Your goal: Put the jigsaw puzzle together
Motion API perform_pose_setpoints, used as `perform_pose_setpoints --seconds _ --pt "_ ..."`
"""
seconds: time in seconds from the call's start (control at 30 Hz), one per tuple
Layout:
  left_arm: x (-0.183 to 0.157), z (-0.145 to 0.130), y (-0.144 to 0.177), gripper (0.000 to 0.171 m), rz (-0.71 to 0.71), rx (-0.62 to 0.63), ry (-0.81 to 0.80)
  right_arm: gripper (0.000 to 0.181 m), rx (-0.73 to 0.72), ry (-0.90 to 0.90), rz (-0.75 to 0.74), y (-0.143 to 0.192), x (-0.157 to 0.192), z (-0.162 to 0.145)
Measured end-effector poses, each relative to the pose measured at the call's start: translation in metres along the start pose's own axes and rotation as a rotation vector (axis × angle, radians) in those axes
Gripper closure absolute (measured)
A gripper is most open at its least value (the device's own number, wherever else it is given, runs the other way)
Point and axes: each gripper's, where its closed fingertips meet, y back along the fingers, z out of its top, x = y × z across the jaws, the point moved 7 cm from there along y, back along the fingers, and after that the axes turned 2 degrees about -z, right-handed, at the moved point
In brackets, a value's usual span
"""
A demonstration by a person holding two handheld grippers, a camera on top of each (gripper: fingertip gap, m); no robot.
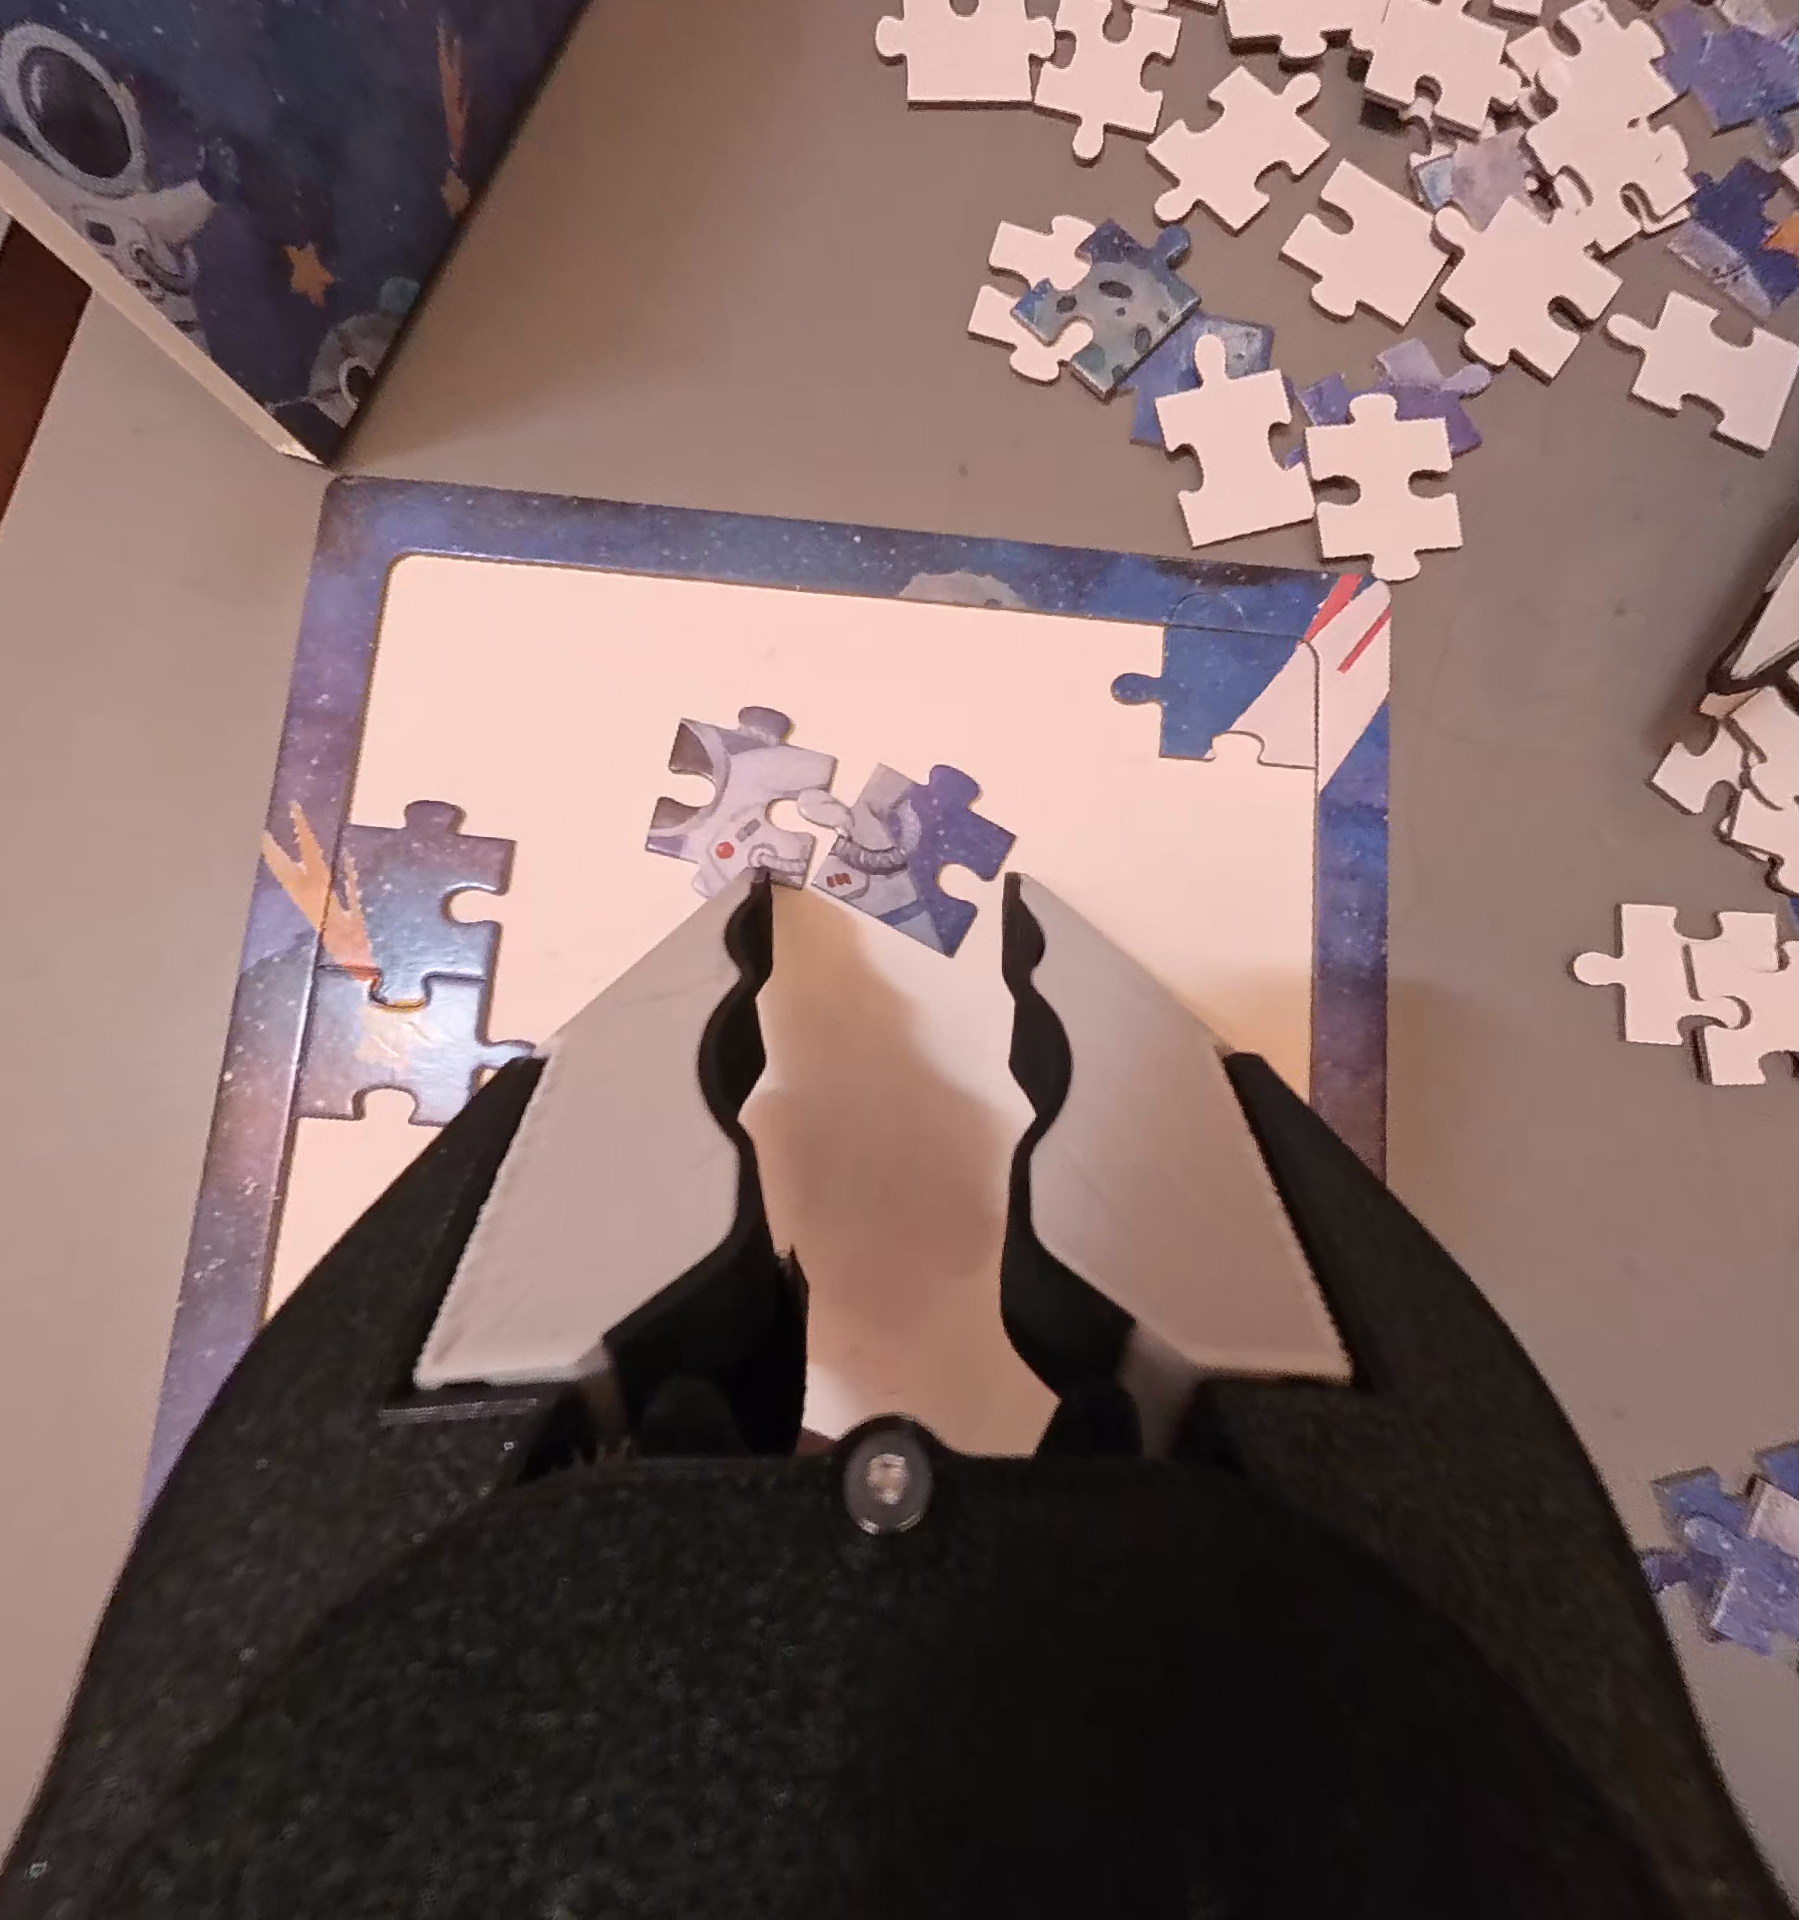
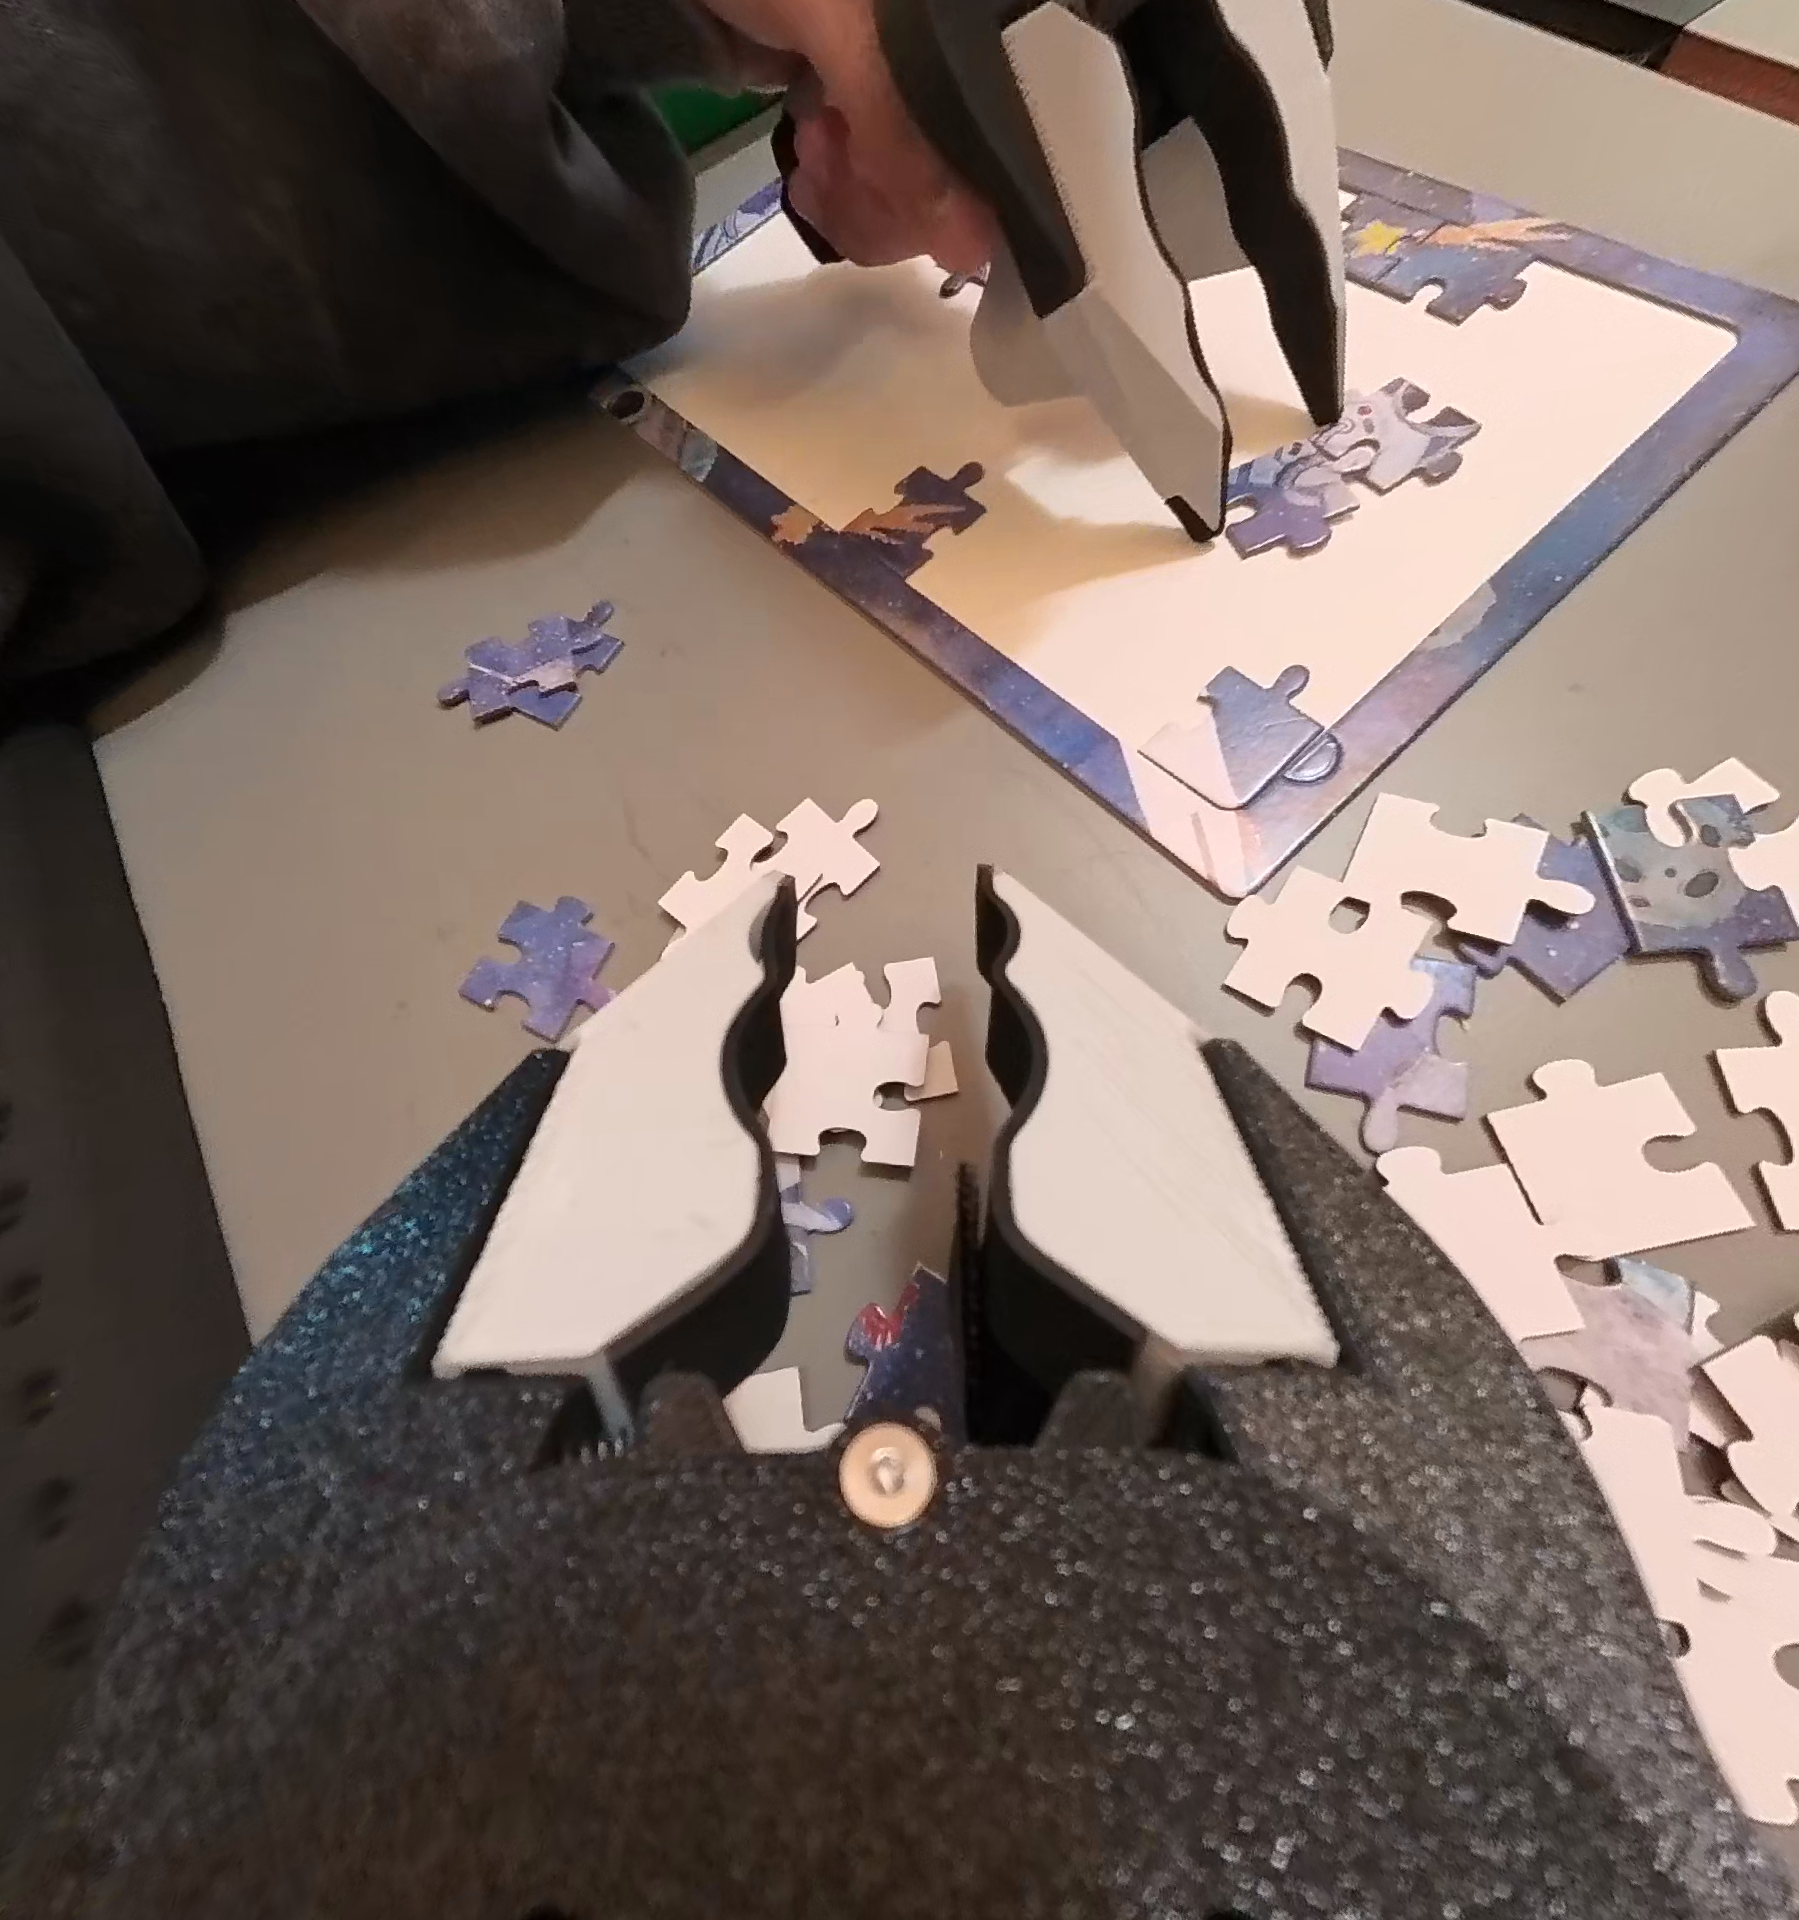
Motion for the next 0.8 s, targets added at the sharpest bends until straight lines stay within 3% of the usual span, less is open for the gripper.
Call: perform_pose_setpoints --seconds 0.07,0.2,0.4,0.53,0.7,0.8 --pt "-0.002 0.0 0.0 0.131 0.002 0.004 -0.012 0.147 0.002 0.002 0.0 0.0 0.0 0.0" --pt "-0.013 0.001 -0.002 0.157 0.0 0.003 -0.052 0.147 0.006 0.005 0.002 -0.001 0.001 0.0" --pt "-0.018 0.003 -0.002 0.162 0.044 0.026 -0.007 0.147 0.01 0.01 0.004 -0.001 0.002 -0.001" --pt "-0.018 0.005 0.002 0.162 0.105 0.034 0.121 0.149 0.018 0.036 -0.071 0.004 -0.009 0.001" --pt "-0.036 0.011 0.035 0.162 0.267 -0.029 0.249 0.145 -0.013 0.084 -0.01 0.013 -0.033 0.04" --pt "-0.068 0.013 0.073 0.162 0.429 -0.082 0.328 0.142 0.074 0.221 -0.083 -0.015 -0.065 0.062"
